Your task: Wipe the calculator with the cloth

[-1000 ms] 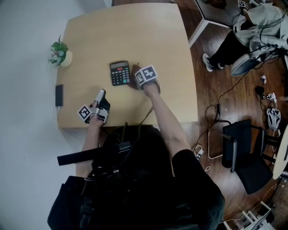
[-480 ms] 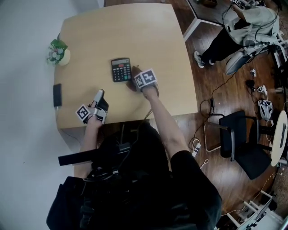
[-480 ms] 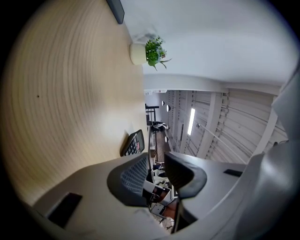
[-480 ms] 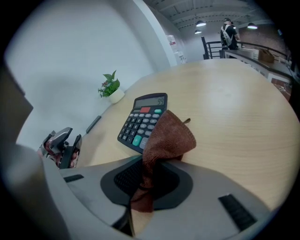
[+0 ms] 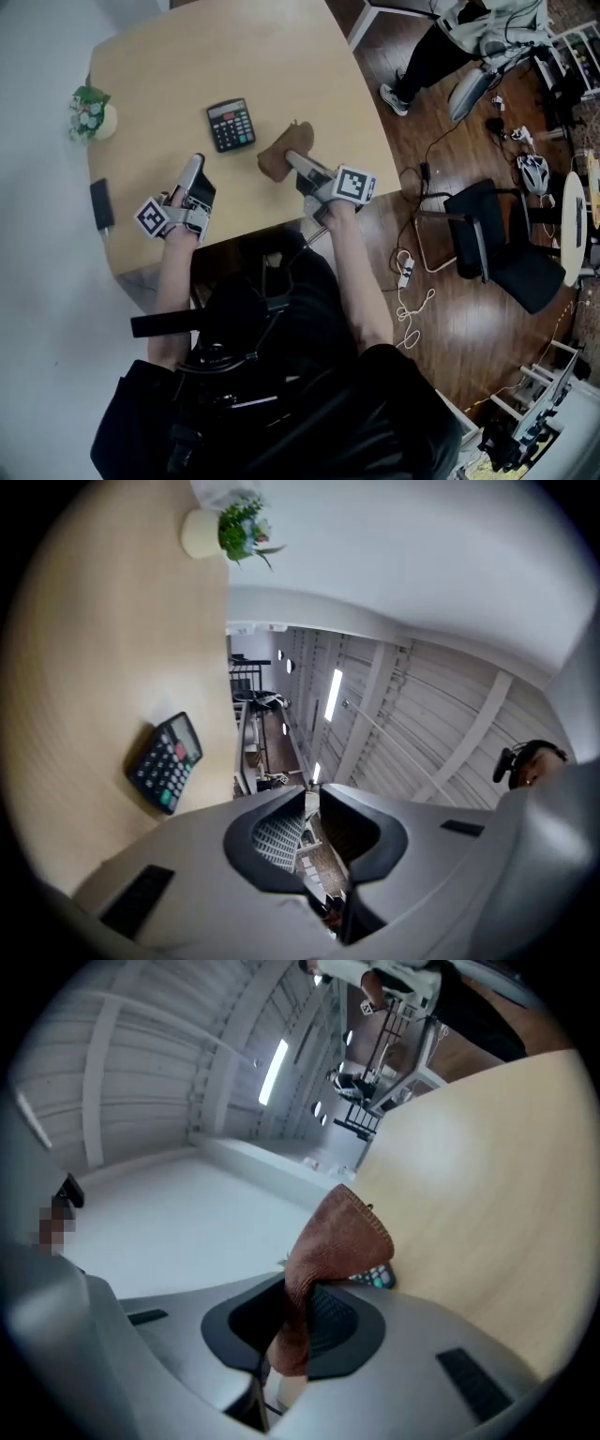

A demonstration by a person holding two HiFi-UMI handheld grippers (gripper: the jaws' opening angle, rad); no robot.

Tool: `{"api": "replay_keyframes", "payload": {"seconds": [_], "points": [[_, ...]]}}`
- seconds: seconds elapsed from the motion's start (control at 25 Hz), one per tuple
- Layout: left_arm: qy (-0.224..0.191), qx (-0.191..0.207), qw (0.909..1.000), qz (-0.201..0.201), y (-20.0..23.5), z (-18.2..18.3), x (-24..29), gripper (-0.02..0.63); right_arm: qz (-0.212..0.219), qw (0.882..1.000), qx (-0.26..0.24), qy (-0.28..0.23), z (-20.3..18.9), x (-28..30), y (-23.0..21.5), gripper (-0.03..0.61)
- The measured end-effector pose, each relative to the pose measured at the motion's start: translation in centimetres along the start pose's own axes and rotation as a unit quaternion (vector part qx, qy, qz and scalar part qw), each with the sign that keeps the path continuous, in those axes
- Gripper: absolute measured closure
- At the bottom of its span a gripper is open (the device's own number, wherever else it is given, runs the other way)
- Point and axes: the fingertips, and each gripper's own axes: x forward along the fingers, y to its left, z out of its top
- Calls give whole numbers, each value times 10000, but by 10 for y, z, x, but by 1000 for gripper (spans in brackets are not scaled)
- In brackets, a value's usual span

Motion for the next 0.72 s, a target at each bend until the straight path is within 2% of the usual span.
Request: {"api": "replay_keyframes", "payload": {"seconds": [0.12, 0.24, 0.52, 0.72], "points": [[178, 161, 9987, -460, -41, -6, 20, 602, 560, 9967, 121, -576, 11, -23, 48, 529], [188, 185, 9966, -777, -77, -19, 25, 612, 1120, 9908, 107, -745, 15, -35, 91, 529], [4, 471, 9932, -1064, -128, -43, 19, 620, 1934, 9794, -261, -523, 14, -54, 153, 531], [-167, 632, 9927, -1011, -143, -70, 14, 620, 2093, 9758, -551, -316, 10, -74, 165, 532]]}}
